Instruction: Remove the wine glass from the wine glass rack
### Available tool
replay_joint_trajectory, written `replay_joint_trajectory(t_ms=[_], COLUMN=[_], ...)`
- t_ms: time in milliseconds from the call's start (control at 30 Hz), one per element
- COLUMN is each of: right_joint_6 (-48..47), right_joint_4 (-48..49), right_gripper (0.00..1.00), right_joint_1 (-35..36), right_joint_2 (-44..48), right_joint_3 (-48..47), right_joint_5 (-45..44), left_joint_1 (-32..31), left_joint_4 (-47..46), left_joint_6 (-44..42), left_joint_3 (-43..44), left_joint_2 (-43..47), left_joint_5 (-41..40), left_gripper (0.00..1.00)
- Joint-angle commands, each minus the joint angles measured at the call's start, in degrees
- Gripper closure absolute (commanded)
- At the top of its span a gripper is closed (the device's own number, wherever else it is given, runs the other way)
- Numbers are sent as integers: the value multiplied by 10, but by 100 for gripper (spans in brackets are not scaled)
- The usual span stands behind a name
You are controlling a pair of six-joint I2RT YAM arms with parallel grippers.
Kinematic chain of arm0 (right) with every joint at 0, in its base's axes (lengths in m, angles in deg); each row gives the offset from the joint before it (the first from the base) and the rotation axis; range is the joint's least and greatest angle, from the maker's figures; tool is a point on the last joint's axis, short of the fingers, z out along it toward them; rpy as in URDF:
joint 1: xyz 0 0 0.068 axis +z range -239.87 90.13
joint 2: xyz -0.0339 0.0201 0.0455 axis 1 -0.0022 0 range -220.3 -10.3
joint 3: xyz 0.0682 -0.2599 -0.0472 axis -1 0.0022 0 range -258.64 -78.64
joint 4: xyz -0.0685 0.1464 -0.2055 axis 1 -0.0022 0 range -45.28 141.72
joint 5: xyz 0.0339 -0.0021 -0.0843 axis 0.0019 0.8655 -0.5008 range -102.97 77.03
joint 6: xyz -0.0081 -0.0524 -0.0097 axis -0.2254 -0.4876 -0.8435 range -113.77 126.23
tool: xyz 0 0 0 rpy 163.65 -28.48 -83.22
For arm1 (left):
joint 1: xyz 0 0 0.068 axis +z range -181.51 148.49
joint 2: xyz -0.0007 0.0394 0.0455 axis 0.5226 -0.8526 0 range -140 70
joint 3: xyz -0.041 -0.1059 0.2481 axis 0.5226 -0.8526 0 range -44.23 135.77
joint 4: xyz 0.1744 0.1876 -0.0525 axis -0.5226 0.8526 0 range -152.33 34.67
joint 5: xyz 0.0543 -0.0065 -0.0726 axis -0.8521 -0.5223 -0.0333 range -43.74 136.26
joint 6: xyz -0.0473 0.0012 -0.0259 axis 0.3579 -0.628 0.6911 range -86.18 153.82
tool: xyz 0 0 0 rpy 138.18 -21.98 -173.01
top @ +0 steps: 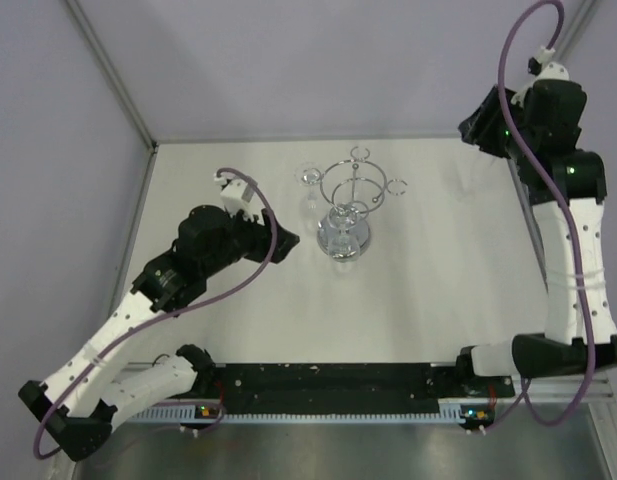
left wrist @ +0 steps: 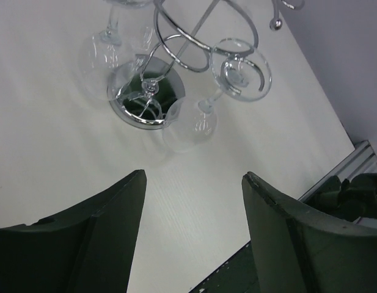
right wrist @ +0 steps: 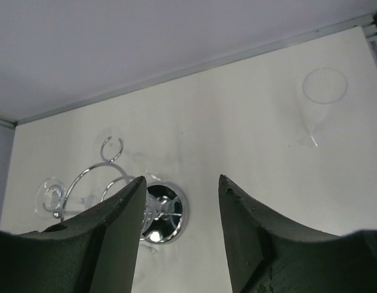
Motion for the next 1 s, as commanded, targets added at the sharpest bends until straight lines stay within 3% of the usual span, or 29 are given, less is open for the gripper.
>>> replay_joint_trajectory(t_ms=[0, 200, 367, 667, 967], right_joint_6=[54, 81, 111, 122, 124], right_joint_4=[138, 171, 201, 211, 219], right_gripper=[48, 48, 48, 48, 48], right_joint_1=[-2, 17, 21, 25, 30], right_joint_2=[99, 212, 285, 336, 352], right_joint_3=[175, 328, 422, 476, 497], right_joint_5=[96, 156, 213, 253, 258], left_joint_1=[10, 84, 159, 187, 196], left_joint_4=[-70, -171, -270, -387, -394], left_joint_6=[65, 156, 234, 299, 290], left_joint_3=[58, 56, 42, 50, 80], left_joint_2=[-82, -170, -231, -327, -372], left_joint_5=[9, 60, 154, 224, 206], left_gripper=[30, 31, 32, 34, 36])
